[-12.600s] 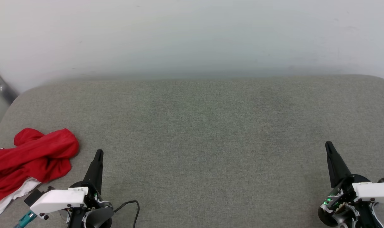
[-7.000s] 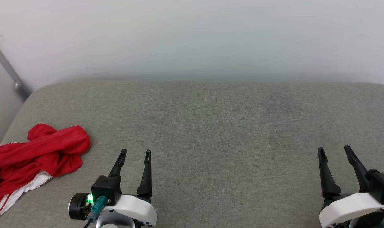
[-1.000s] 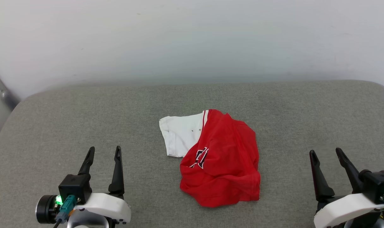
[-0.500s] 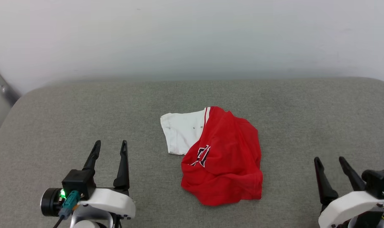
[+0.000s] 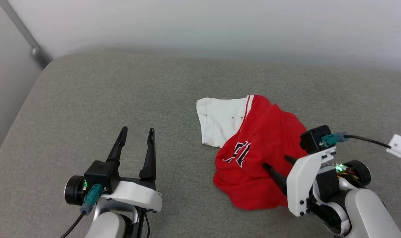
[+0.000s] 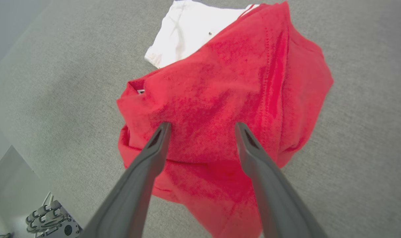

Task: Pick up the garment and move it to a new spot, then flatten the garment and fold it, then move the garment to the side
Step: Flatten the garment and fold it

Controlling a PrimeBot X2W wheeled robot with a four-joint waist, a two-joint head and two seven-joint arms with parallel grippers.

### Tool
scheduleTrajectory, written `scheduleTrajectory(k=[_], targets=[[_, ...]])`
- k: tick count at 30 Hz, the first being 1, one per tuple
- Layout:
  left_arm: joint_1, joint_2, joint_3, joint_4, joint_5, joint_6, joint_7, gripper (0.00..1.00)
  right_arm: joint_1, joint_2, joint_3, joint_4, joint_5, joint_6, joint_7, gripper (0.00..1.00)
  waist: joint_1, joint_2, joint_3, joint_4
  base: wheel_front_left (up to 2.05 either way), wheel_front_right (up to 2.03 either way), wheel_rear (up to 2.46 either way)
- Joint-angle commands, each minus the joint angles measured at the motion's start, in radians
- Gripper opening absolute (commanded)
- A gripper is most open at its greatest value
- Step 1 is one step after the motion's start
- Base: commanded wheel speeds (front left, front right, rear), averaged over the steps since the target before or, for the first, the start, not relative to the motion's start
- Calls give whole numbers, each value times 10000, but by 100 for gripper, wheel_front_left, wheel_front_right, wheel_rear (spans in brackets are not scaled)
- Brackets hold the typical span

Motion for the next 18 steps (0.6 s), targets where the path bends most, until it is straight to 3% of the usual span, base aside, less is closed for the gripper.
scheduleTrajectory(k=[1, 6, 7, 8, 9, 18], targets=[[-129, -65, -28, 78, 22, -59, -74, 100, -319, -137, 185, 116, 100, -3, 249, 100, -1, -1, 277, 277, 0, 0, 0], [-394, -187, -100, 281, 68, -138, -172, 100, -1067, -389, 837, 868, 337, -3, 855, 100, -1, -1, 573, 521, 0, 0, 0], [-444, -215, -95, 316, 66, -139, -169, 100, -1172, -438, 862, 1008, 345, -3, 826, 81, -1, -1, 614, 551, 0, 0, 0], [-491, -246, -92, 340, 82, -123, -179, 100, -1237, -427, 867, 1145, 436, -3, 790, 35, -1, -1, 643, 570, 0, 0, 0], [-528, -266, -86, 363, 95, -128, -187, 100, -1295, -452, 883, 1248, 474, -3, 750, 0, -1, -1, 657, 578, 0, 0, 0], [-283, -122, 168, 427, 152, -108, -238, 100, -890, -931, 39, 390, 474, -3, -201, 0, -1, -1, 425, -41, 0, 0, 0]])
